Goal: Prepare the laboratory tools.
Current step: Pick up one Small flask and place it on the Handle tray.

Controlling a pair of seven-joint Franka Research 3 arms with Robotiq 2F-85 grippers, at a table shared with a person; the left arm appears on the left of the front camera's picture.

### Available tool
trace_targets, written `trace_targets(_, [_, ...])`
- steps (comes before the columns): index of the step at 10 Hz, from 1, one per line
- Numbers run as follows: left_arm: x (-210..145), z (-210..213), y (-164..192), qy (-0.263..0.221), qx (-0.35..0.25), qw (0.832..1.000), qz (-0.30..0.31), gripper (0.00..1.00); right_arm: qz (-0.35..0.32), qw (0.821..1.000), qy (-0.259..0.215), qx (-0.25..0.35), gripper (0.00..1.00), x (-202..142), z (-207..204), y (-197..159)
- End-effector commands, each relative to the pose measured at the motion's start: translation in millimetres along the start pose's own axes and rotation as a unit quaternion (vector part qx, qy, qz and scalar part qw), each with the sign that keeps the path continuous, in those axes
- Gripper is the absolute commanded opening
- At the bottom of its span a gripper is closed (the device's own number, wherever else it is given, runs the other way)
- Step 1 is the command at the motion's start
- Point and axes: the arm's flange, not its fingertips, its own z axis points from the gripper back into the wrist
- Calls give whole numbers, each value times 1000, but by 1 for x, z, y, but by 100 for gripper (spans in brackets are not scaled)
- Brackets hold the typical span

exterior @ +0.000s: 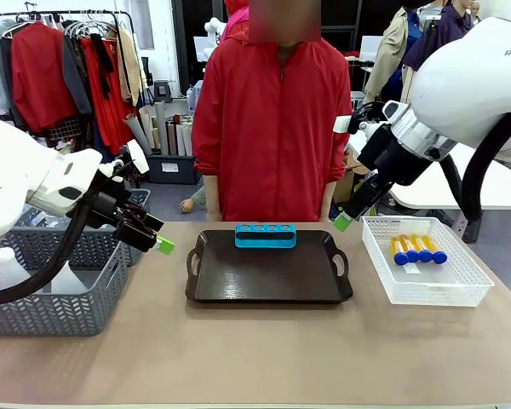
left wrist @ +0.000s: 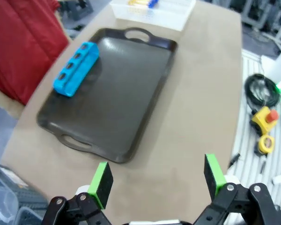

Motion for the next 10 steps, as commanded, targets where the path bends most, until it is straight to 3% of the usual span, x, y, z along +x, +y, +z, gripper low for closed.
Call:
trace_targets(1, [5,13,9,79,-63,995,-8,100,20,999,0,40,100,3,-2,-4])
trace_targets(3, [24,34,14,125,-131,983,-13,100,29,998,-8,54,100,7,2,-4])
trace_targets(5, [40,59,24,131,-114,985,-3,100,41,997,-31,56,100,12,21,-6])
trace_targets(8, [43,84,42,54,-89,994,38,100,80,992,-65,72,100,16,66,-24])
trace_targets(10, [37,99,62,-8,-38,998,43,100,89,989,-91,75,100,16,98,-47])
